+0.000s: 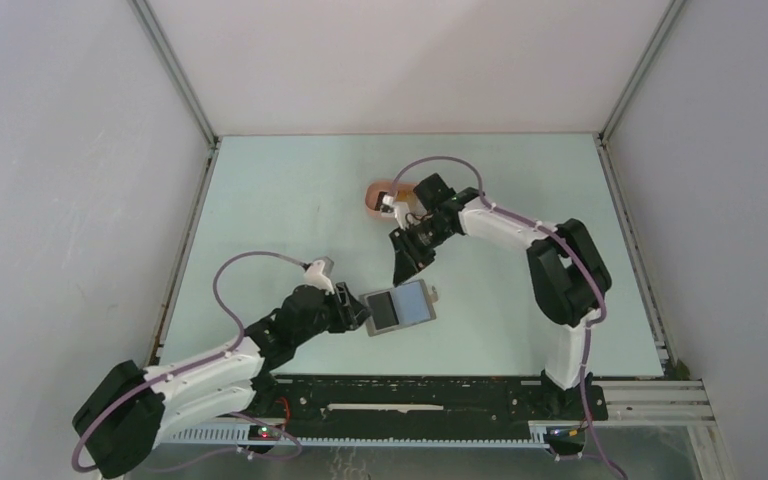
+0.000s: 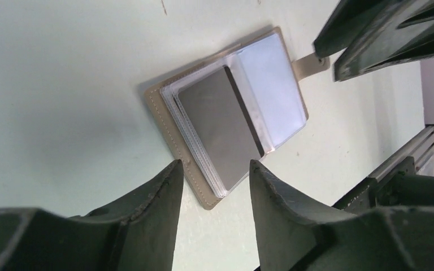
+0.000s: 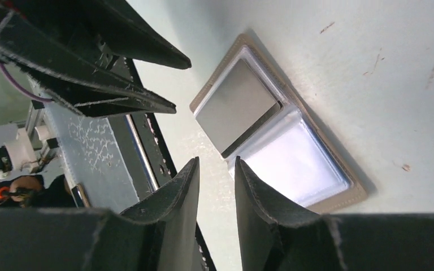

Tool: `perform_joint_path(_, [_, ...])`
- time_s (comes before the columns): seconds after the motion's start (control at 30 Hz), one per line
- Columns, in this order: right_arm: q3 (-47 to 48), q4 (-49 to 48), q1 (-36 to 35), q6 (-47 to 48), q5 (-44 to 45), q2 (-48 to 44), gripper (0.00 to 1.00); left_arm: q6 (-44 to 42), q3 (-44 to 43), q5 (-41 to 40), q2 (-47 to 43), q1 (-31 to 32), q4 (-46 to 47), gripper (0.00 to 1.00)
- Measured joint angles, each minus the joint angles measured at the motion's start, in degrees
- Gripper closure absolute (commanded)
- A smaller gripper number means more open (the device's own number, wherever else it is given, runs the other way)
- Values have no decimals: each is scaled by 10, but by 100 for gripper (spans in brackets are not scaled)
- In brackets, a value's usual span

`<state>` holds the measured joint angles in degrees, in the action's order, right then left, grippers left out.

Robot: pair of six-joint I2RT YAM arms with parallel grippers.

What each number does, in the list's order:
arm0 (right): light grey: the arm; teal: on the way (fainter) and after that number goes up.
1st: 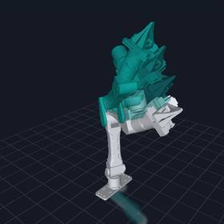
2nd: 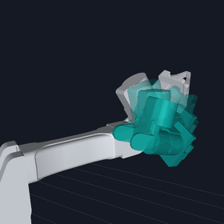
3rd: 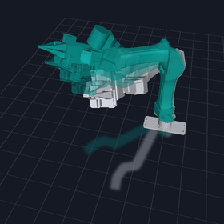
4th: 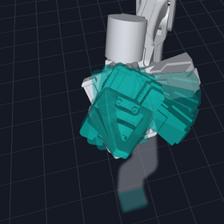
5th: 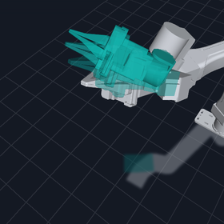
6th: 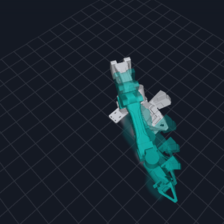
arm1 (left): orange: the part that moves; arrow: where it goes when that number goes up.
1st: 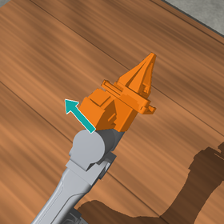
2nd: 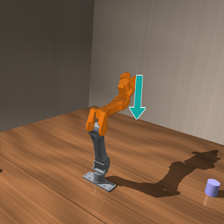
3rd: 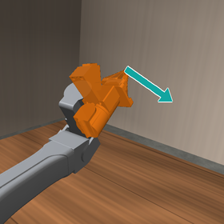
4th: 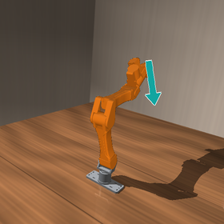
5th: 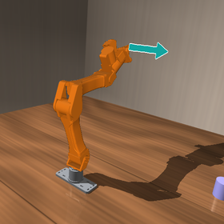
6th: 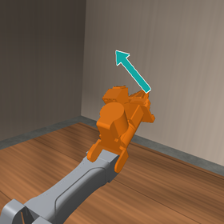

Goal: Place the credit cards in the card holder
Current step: Insert the credit card into the card holder, then pick up the credit card from the storage box.

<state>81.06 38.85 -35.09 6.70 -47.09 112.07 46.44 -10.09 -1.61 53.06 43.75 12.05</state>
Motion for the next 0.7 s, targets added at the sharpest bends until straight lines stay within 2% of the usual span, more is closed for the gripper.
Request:
perform_joint_path(0.17, [0, 10, 19, 38, 2, -58, 62, -27, -1, -18, -73, 0, -44, 37])
perform_joint_path(0.37, [0, 8, 60, 68, 23, -142, 60, -73, -19, -26, -87, 0, -59, 29])
perform_joint_path(0.4, [0, 3, 72, 71, 30, -163, 54, -83, -28, -27, -85, 0, -59, 27])
perform_joint_path(0.5, [0, -22, 101, 77, 48, -216, 23, -121, -70, -28, -70, 0, -60, 17])
perform_joint_path(0.53, [1, -31, 112, 79, 52, -231, 18, -135, -90, -28, -62, -1, -59, 12])
perform_joint_path(0.57, [4, -39, 123, 80, 54, -241, 18, -147, -103, -29, -57, -2, -56, 3])
perform_joint_path(0.6, [11, -42, 131, 80, 55, -245, 18, -158, -117, -31, -51, -3, -52, 1])
perform_joint_path(0.7, [85, -29, 167, 75, 30, -216, 21, -189, -151, -44, -32, -6, -36, 0])
